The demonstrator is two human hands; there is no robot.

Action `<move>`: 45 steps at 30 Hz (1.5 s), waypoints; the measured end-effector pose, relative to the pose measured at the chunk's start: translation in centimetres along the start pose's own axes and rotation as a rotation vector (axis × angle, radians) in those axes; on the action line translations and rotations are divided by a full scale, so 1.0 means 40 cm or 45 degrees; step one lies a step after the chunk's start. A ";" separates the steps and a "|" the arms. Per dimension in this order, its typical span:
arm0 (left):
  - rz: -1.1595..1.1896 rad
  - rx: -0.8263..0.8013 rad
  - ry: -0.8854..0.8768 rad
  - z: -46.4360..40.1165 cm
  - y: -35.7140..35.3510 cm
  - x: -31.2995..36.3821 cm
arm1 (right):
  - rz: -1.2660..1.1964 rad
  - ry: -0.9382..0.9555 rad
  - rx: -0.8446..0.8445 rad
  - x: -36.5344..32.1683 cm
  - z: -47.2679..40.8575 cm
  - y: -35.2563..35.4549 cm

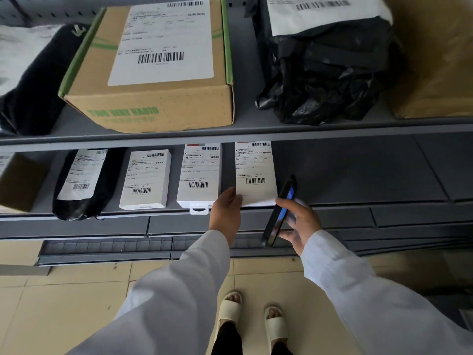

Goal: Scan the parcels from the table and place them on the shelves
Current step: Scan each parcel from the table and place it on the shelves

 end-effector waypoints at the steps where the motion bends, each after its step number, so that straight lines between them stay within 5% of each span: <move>1: -0.046 0.015 -0.030 0.016 0.006 0.010 | -0.011 -0.001 0.000 0.002 0.014 0.006; 5: -0.272 -0.043 -0.039 0.115 0.017 0.001 | -0.034 -0.042 -0.016 0.036 0.101 0.045; 10: 0.003 -0.190 0.289 0.278 0.055 -0.142 | -0.055 -0.088 0.007 0.085 0.219 0.103; 15: 0.362 -0.060 0.544 0.435 0.116 -0.178 | -0.164 -0.146 -0.014 0.124 0.285 0.133; 20: 0.378 0.149 0.594 0.494 0.194 -0.193 | -0.171 -0.203 -0.172 0.175 0.300 0.097; 30: 0.628 0.492 0.469 0.600 0.476 -0.184 | -0.008 -0.212 -0.447 0.211 0.401 -0.144; 45: 0.889 0.386 0.336 0.704 1.032 -0.175 | 0.326 -0.186 -0.493 0.446 0.664 -0.687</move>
Point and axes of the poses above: each hand's wrist, its own z-axis away from the middle knuckle, its own y-axis out of the back of the hand, x = y × z, the point moved 8 cm from there along -z, towards the middle knuckle, and after that the axes turned 7 degrees about z, right-handed, at the moved point
